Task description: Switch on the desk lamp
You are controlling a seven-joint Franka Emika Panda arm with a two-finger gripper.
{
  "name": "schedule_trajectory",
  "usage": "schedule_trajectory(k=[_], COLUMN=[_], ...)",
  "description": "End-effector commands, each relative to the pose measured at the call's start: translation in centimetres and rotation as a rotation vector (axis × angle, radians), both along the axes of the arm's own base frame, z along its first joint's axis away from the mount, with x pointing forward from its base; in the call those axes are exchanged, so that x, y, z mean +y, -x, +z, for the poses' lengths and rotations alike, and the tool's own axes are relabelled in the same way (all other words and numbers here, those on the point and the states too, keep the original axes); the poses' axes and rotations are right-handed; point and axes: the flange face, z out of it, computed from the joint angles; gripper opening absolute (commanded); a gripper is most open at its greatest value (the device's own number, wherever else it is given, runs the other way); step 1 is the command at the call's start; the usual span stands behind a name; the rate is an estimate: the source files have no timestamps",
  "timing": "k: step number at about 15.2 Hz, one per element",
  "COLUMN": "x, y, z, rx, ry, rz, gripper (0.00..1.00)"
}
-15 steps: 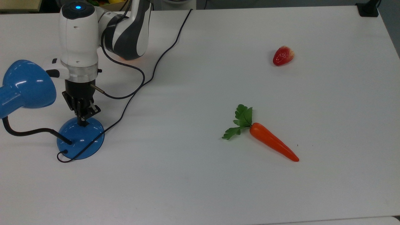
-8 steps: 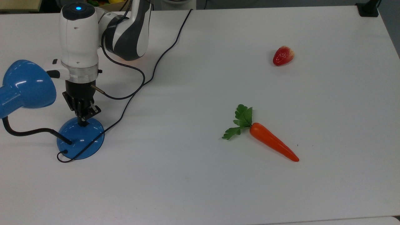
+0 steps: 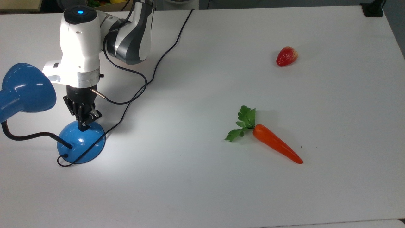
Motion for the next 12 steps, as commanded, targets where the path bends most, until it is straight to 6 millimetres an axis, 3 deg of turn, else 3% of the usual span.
schedule_trajectory(k=[1, 7, 12], x=[0.1, -0.2, 0.1], y=[-0.6, 0.2, 1.3], z=[0.0, 3.2, 5.6], rx=[-0.028, -0.052, 0.039], ry=[-0.013, -0.027, -0.077], rz=[-0.022, -0.021, 0.003], gripper=[0.00, 0.00, 0.00])
